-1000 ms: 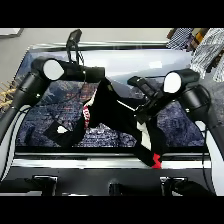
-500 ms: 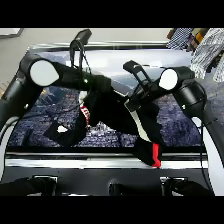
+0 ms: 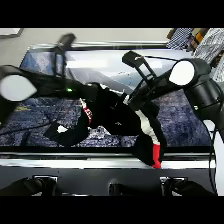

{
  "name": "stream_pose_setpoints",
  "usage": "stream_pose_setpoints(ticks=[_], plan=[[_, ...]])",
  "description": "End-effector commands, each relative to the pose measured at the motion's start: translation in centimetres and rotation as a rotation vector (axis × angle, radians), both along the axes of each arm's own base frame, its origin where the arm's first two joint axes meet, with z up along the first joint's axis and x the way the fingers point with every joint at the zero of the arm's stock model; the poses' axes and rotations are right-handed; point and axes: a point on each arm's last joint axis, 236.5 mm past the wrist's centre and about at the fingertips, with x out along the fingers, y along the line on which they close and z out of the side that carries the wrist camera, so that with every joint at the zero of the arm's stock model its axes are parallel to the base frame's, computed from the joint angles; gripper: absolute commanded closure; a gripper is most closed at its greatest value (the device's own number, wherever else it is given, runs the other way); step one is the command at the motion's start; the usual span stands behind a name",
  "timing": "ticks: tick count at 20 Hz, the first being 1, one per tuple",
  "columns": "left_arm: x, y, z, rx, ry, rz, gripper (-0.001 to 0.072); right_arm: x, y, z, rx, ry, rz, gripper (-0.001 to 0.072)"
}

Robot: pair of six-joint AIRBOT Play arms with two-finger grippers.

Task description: Fold the clothes and pants, and hang the long-sleeved shirts on hangers.

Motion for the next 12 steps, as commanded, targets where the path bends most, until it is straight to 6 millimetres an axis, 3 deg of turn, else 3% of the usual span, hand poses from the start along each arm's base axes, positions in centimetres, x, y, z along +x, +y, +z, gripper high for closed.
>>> stream_pose_setpoints(ticks=[1,4,6,9,12], plan=[[1.4,4.9,2.7,0.04,-0.114,0.032,-0.0013,-0.1,0.0,0.3,-0.034,-0.065,0.104,0.0679],[2.2,8.0,2.9,0.175,-0.226,-0.056,-0.0013,0.9,0.3,0.9,-0.032,-0.139,0.14,0.0679],[2.8,8.2,2.8,0.186,-0.24,-0.055,-0.0007,1.4,0.5,1.2,-0.047,-0.195,0.193,0.0678],[3.2,9.0,-0.3,0.374,-0.356,-0.257,-0.0011,1.2,0.9,1.4,-0.063,-0.246,0.286,0.0678],[2.5,8.8,-3.8,0.357,-0.431,-0.456,-0.0013,0.5,1.7,1.4,-0.053,-0.268,0.381,0.0677]])
